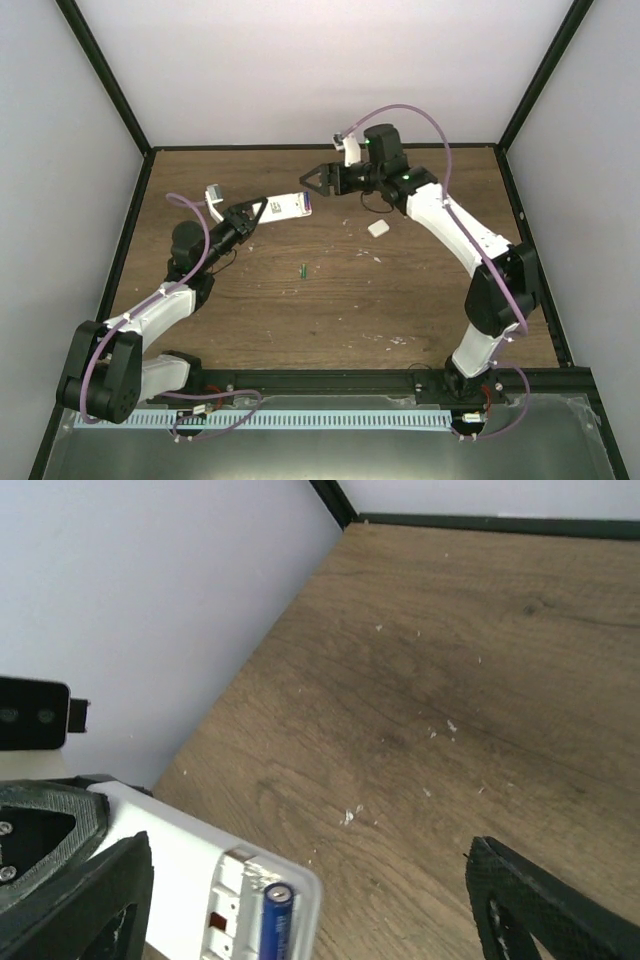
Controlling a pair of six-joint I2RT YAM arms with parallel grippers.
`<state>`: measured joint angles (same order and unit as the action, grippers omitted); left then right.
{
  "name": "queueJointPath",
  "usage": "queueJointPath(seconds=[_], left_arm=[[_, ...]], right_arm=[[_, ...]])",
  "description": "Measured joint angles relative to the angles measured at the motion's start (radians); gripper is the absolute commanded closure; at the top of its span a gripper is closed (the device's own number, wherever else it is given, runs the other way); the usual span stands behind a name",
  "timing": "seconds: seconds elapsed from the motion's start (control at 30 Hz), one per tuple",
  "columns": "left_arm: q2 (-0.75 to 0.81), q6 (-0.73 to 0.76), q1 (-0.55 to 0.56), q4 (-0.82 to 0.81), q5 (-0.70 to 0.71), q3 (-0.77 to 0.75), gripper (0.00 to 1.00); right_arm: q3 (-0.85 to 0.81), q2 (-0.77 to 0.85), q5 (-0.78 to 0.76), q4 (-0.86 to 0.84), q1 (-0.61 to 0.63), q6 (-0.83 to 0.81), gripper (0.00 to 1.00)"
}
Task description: Load the batteries into the remote control
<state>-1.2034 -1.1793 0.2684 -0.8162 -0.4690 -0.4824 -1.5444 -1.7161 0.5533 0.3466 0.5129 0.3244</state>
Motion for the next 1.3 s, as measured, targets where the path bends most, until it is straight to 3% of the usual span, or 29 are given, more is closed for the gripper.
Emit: queueJointPath(seconds=[0.37, 0.53, 1.0, 1.3], left_arm=[[0.021, -0.05, 0.0, -0.041, -0.035, 0.0, 1.0], [0.021, -0.082, 0.0, -0.088, -0.044, 0.006, 1.0], [0.021, -0.108, 0.0, -0.126, -0.048, 0.026, 1.0], [0.021, -0.108, 0.0, -0.126, -0.048, 0.026, 1.0]], right_arm=[[0.011, 0.024, 0.264, -0.107, -0.114, 0.187, 0.22], [0.03, 0.026, 0.335, -0.138, -0.118, 0.259, 0.33], [0.04, 0.027, 0.161, 0.042, -0.119, 0.178, 0.34], [0.04, 0.022, 0.13, 0.089, -0.108, 0.137, 0.34]])
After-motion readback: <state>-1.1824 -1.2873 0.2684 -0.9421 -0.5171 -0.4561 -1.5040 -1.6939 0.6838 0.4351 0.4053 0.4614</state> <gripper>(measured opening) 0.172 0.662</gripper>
